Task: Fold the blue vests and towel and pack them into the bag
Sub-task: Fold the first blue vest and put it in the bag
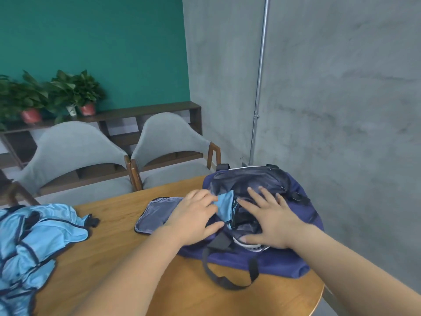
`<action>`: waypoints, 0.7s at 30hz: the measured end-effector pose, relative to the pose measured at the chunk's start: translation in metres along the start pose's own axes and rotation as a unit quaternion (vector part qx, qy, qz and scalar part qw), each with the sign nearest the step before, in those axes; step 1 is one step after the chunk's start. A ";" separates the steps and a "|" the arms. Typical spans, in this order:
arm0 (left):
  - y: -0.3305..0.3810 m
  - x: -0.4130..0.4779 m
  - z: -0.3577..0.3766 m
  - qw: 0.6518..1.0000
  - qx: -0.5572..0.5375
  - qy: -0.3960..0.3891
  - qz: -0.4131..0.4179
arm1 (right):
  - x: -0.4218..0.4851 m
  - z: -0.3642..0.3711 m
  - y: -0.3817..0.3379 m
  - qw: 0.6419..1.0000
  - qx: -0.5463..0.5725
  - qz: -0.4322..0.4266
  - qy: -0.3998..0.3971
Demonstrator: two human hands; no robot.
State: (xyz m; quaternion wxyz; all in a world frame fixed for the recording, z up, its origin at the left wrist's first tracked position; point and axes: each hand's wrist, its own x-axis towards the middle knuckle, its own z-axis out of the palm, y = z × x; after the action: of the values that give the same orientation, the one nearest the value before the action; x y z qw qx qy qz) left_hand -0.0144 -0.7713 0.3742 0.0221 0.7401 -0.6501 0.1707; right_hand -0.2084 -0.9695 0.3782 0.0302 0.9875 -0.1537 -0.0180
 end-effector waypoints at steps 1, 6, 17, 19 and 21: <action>-0.001 -0.009 0.003 0.999 0.031 0.004 0.012 | -0.005 0.006 -0.010 1.000 -0.018 0.003 0.003; 0.004 -0.026 0.008 0.983 -0.066 -0.116 -0.128 | -0.007 0.023 -0.034 0.996 -0.050 0.055 0.047; 0.020 -0.043 -0.038 0.983 -0.070 -0.087 -0.145 | -0.007 -0.029 -0.085 0.995 -0.061 0.034 0.067; 0.017 -0.060 -0.047 0.981 -0.059 -0.091 -0.163 | -0.007 -0.036 -0.102 0.996 -0.060 0.022 0.068; 0.014 -0.081 -0.055 0.978 -0.046 -0.096 -0.181 | -0.008 -0.041 -0.122 0.996 -0.059 0.004 0.072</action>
State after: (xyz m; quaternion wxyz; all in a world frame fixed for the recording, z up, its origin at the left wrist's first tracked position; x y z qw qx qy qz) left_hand -0.0482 -0.6817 0.4002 0.0240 0.8567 -0.5115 0.0622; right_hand -0.1770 -0.8487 0.4111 0.0991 0.9821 -0.1542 0.0446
